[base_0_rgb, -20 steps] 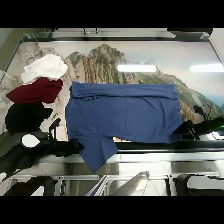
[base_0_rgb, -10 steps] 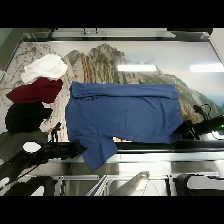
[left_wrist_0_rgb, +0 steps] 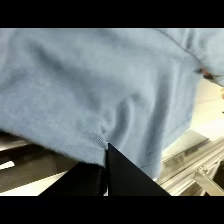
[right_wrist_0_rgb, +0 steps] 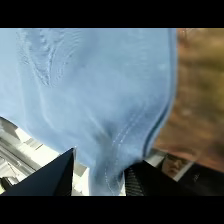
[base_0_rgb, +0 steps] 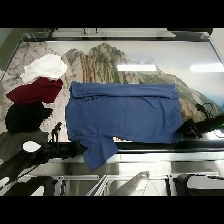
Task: Fold the shirts.
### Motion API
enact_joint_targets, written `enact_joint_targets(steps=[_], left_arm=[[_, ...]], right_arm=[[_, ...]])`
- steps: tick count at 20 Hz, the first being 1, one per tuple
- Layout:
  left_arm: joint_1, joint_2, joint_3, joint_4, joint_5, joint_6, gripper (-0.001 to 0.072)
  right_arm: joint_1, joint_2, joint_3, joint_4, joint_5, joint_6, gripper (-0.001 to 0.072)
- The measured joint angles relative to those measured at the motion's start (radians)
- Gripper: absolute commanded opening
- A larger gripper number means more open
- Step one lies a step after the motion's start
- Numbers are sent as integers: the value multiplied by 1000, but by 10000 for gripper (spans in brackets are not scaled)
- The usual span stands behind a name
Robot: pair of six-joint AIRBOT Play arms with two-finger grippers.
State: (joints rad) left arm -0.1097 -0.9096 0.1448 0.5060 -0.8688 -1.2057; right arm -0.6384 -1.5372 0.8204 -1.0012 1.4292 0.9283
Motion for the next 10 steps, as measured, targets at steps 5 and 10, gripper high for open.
enact_joint_targets(steps=[5, 10], left_arm=[[0, 0, 60, -2, -26, 11, 22], [16, 0, 177, -1, -103, 14, 22]], right_arm=[[1, 1, 0, 26, 84, 21, 17], [-2, 23, 33, 41, 148, 43, 16]])
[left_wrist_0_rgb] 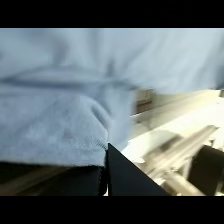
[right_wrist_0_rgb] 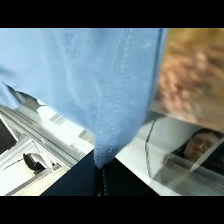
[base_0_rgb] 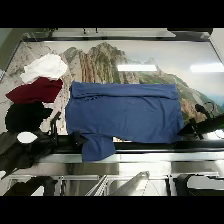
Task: Fold the shirts.
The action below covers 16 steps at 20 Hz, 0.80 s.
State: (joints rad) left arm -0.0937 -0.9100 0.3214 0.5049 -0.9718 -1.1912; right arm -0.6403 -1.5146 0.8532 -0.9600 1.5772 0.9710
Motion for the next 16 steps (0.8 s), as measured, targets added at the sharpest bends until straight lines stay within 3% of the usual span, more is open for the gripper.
enact_joint_targets(steps=[6, 16], left_arm=[[156, -65, 250, 2, -104, 61, 22], [225, -551, 806, -1, -198, 132, 22]], right_arm=[[6, 8, 86, 85, -32, 31, 17], [77, -157, 253, 400, -252, 5, 17]])
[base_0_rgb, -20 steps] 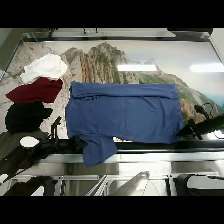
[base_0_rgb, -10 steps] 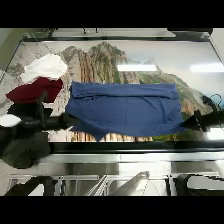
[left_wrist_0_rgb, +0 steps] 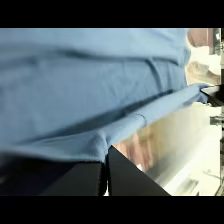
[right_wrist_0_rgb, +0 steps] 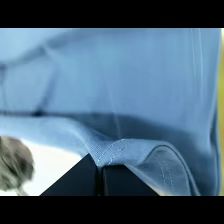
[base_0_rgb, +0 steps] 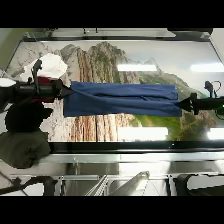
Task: Fold the shirts.
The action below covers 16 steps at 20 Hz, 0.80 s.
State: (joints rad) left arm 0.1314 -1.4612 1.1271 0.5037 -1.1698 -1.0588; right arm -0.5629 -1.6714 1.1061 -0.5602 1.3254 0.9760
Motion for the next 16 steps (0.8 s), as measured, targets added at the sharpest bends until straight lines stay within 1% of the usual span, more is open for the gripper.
enact_joint_targets(steps=[7, 8, 9, 10, 16], left_arm=[[-48, -302, 313, -1, -21, 1, 12], [-53, -341, 355, 0, -30, -4, 12], [-56, -379, 394, 0, -41, -11, 12], [-59, -410, 429, 0, -53, -21, 12], [-62, -541, 597, 0, -84, -59, 5]], right_arm=[[46, -177, 137, 171, -50, -4, 27], [49, -198, 149, 209, -62, -6, 113], [51, -213, 157, 247, -79, -10, 298], [53, -227, 163, 288, -101, -16, 328], [56, -256, 177, 457, -261, -38, 328]])
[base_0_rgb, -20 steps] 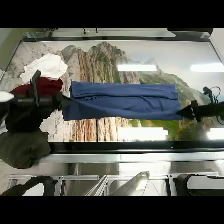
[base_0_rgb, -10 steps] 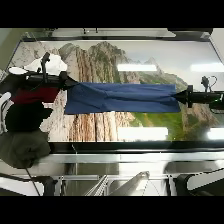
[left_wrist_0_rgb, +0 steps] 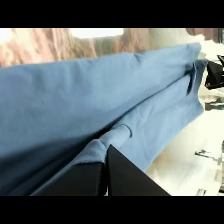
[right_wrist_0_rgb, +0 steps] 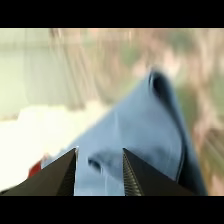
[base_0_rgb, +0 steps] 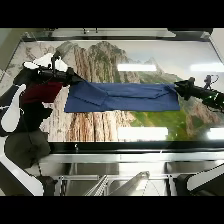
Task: Fold the shirts.
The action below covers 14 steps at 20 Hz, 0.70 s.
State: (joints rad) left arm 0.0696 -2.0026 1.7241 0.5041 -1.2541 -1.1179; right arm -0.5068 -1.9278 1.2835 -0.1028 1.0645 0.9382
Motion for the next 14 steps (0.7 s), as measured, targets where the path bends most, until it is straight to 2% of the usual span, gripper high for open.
enact_joint_targets(steps=[7, 8, 9, 10, 11, 14], left_arm=[[33, -30, 71, 1, 21, -15, 22], [39, -30, 73, 1, 12, -15, 248], [43, -31, 75, 1, 3, -15, 401], [47, -31, 77, 1, -4, -15, 668], [49, -32, 77, 0, -10, -16, 713], [55, -32, 84, -18, -11, -18, 712]], right_arm=[[-6, -3, 28, 60, -5, -42, 326], [-6, -3, 35, 62, 6, -43, 326], [-7, -3, 42, 64, 18, -47, 326], [-7, -3, 47, 64, 30, -48, 326], [-8, -3, 53, 66, 41, -50, 326], [-12, -3, 68, 66, 85, -64, 326]])
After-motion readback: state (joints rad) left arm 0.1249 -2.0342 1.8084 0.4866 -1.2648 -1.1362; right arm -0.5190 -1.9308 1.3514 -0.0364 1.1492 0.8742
